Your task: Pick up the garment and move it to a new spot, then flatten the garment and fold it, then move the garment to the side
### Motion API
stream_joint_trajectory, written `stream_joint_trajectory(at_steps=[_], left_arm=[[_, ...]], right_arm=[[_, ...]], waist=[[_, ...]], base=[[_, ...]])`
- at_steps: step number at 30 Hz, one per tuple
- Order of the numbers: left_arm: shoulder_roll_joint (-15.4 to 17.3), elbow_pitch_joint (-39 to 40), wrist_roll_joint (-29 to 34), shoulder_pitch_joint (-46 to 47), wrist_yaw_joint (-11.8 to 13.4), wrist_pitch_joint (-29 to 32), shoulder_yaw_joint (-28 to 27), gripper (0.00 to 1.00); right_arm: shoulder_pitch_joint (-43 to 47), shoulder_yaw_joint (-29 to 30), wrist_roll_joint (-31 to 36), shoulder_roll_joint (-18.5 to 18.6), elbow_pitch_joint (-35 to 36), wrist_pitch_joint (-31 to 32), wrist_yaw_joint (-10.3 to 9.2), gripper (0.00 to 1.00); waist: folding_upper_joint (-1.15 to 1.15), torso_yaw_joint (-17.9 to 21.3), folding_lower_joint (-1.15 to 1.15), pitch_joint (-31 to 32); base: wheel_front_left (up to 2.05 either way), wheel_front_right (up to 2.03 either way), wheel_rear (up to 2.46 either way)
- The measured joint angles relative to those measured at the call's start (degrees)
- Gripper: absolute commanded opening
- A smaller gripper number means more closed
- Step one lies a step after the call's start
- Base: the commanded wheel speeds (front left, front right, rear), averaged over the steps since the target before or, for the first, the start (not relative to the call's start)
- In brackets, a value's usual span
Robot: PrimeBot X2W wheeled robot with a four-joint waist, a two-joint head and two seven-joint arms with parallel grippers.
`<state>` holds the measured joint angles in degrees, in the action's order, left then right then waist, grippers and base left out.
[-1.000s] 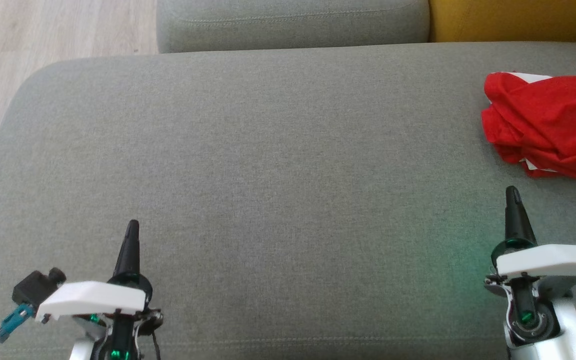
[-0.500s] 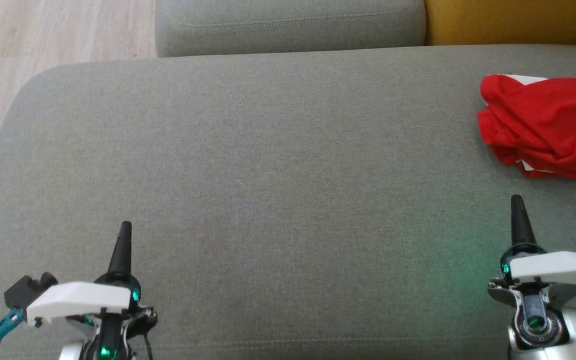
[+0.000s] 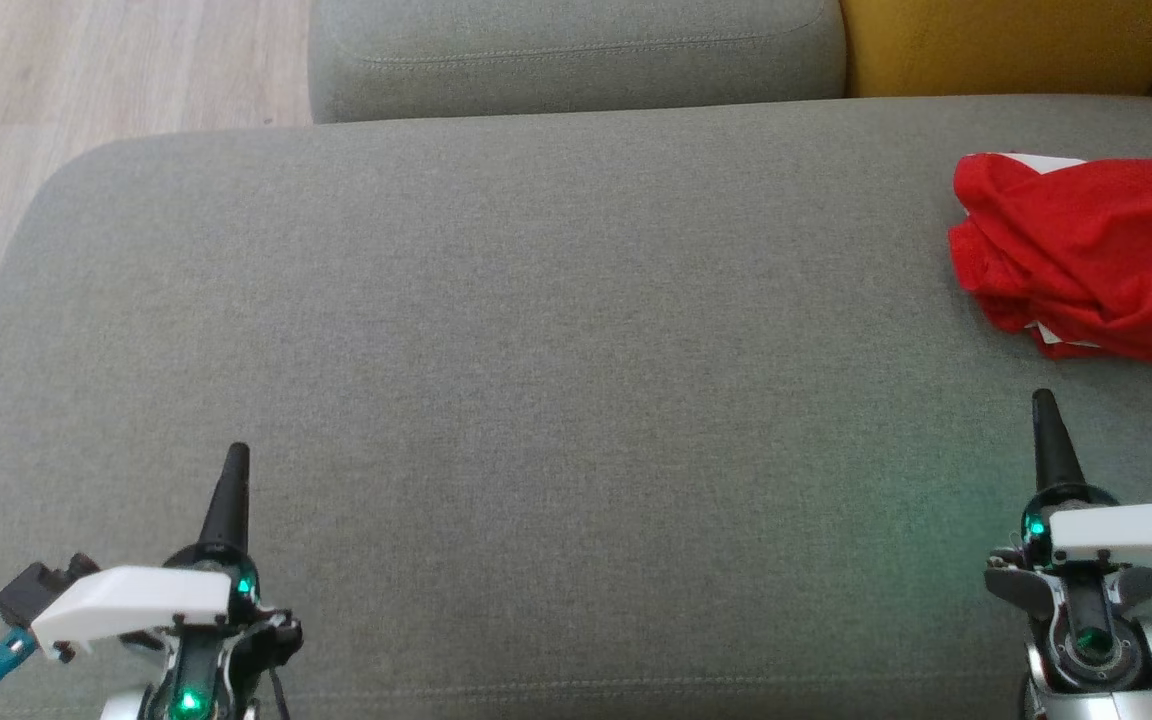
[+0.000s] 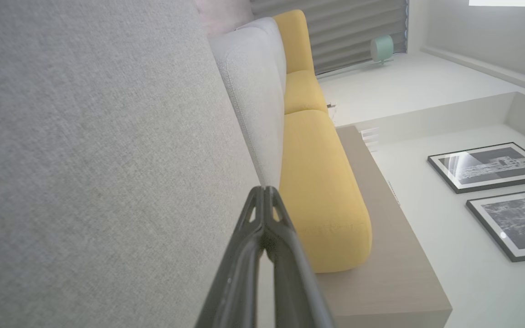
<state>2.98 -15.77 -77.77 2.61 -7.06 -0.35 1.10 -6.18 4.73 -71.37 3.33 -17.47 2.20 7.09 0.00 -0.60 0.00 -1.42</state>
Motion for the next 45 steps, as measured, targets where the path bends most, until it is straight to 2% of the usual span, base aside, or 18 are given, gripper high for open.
stream_joint_trajectory(at_steps=[30,45], left_arm=[[0.0,0.0,-15.1,0.2,0.0,5.2,-3.8,0.00],[0.0,0.0,-15.6,0.4,0.0,5.3,-4.0,0.00]], right_arm=[[1.2,2.9,-19.9,-0.6,1.1,3.9,0.01,0.00],[1.2,2.9,-20.4,-0.6,1.2,3.9,0.01,0.00]], waist=[[0.00,0.6,0.00,1.2],[0.00,0.6,0.00,1.2]], base=[[0.00,0.00,0.00],[0.00,0.00,0.00]])
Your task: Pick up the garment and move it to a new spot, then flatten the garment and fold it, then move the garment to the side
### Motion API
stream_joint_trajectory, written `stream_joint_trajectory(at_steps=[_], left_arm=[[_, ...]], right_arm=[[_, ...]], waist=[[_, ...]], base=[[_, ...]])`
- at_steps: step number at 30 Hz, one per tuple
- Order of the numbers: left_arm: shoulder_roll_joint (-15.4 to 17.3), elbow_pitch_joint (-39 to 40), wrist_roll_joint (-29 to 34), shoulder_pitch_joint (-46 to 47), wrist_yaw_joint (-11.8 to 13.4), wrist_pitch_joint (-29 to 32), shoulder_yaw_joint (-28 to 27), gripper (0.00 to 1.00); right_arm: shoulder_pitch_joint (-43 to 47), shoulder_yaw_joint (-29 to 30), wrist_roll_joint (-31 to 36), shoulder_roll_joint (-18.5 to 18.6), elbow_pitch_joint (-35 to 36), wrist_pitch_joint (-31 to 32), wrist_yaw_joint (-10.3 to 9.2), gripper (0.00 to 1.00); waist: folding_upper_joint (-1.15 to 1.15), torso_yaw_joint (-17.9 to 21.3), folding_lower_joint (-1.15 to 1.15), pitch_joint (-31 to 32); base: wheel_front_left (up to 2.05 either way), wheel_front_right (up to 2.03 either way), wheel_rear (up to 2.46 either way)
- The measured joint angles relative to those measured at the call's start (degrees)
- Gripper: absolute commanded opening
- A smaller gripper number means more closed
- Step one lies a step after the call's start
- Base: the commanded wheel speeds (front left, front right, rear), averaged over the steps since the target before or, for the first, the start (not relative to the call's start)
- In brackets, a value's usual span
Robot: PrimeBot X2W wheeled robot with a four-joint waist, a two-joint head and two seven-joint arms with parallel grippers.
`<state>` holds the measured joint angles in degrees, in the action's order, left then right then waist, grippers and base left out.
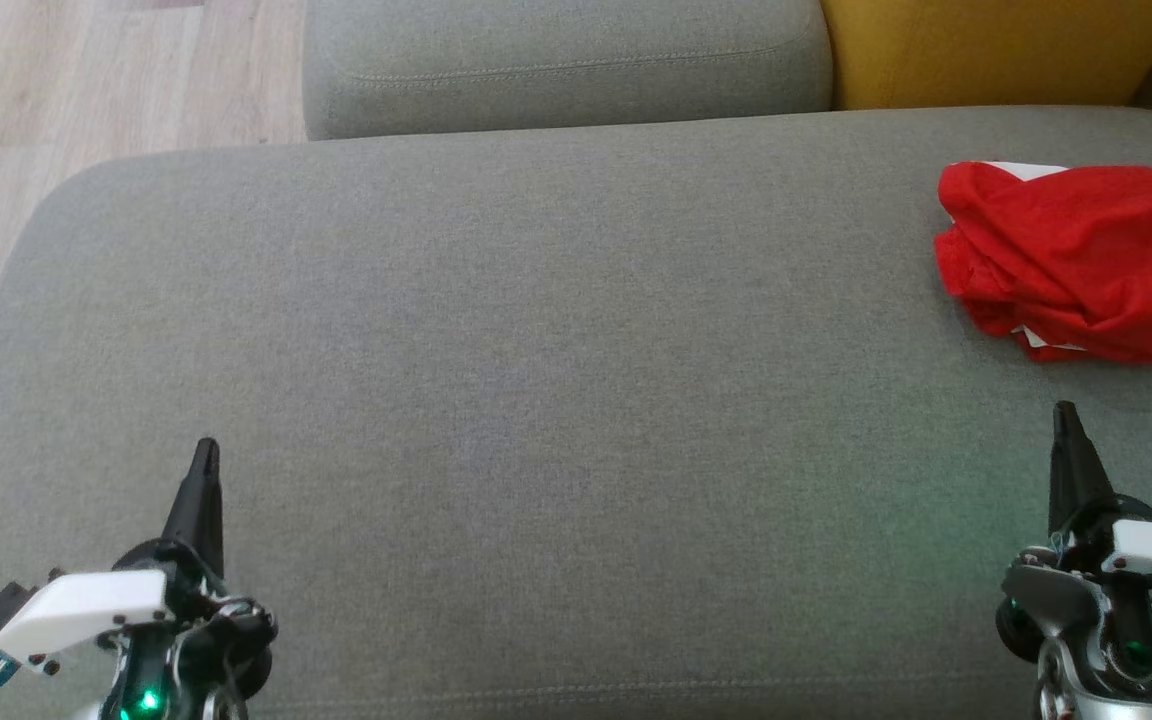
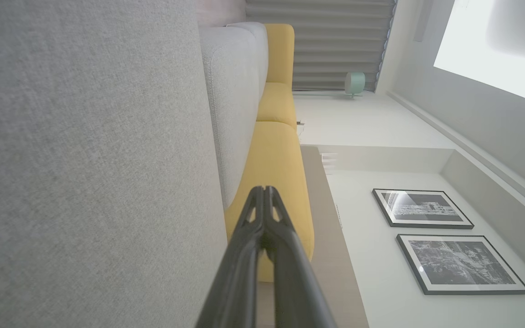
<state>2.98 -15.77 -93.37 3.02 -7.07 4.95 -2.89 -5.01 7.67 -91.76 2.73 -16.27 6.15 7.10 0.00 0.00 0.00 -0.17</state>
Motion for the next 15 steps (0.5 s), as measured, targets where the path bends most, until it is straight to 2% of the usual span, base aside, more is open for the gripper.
stream_joint_trajectory(at_steps=[15], left_arm=[[0.0,0.0,0.0,0.0,0.0,0.4,-0.2,0.00]], right_arm=[[0.0,0.0,0.0,0.0,0.0,0.0,0.00,0.00]], waist=[[0.00,0.0,0.00,0.0]], base=[[0.00,0.00,0.00]])
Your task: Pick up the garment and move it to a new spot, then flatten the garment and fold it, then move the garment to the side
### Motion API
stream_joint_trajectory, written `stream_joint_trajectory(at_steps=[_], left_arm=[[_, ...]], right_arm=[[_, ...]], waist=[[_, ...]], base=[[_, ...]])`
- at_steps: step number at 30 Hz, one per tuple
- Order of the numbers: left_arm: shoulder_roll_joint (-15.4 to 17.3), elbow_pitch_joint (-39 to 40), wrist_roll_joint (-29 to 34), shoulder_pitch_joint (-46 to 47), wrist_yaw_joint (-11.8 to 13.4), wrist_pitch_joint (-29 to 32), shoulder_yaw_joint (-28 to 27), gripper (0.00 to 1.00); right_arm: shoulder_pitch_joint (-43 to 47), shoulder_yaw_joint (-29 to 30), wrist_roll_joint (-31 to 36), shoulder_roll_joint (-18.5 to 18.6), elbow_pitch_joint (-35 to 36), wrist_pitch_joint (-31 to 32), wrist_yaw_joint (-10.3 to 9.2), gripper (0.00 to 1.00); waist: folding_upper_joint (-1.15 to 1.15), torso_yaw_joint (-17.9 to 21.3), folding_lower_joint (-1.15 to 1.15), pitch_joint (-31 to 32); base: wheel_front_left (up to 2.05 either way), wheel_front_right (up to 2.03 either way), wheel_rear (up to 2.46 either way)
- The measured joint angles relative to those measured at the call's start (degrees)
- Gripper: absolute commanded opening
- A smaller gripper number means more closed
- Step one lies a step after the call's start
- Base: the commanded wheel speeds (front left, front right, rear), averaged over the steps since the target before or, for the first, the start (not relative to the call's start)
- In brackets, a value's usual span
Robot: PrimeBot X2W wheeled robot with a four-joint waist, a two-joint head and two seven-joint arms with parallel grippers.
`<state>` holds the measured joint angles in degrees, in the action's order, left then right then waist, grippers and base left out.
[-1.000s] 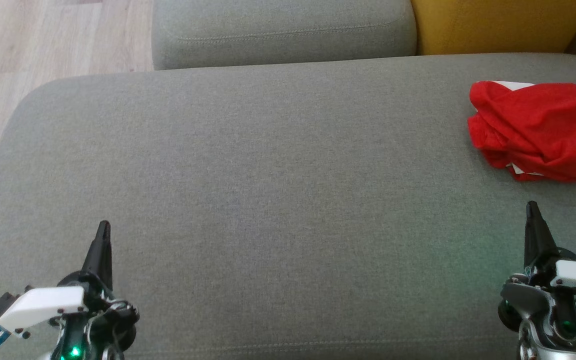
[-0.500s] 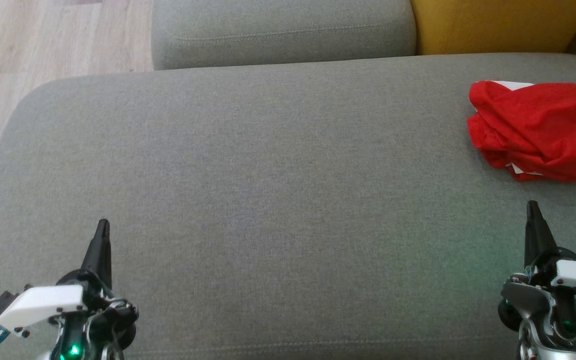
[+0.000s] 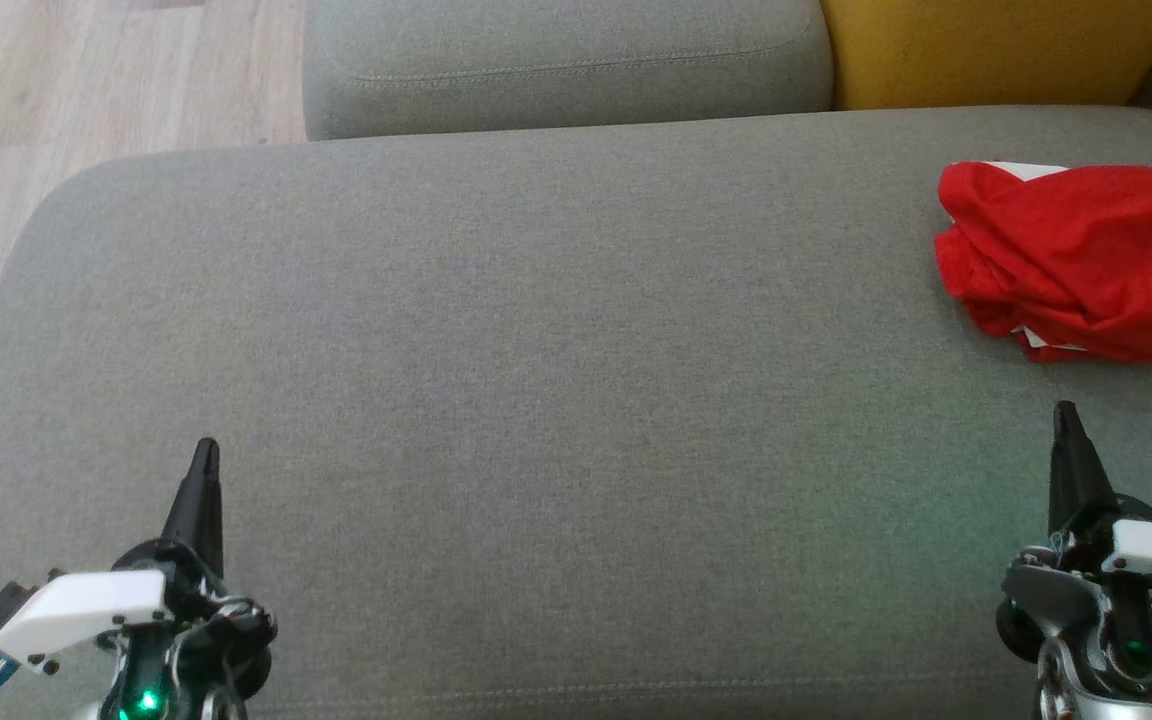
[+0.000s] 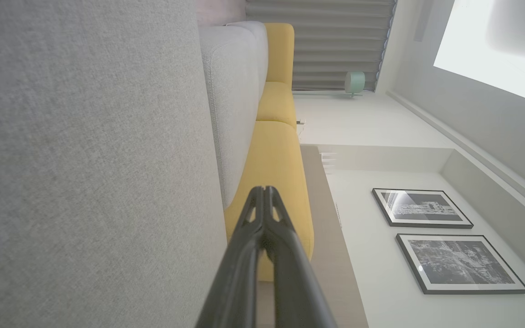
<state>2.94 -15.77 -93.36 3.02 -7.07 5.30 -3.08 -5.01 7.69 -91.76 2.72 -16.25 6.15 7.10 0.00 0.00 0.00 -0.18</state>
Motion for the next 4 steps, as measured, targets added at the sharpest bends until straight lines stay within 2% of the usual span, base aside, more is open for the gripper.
stream_joint_trajectory(at_steps=[4], left_arm=[[0.0,0.0,0.0,0.0,0.0,0.1,-0.1,0.00]], right_arm=[[0.0,0.0,0.0,0.0,0.0,0.0,0.00,0.00]], waist=[[0.00,0.0,0.00,0.0]], base=[[0.00,0.00,0.00]])
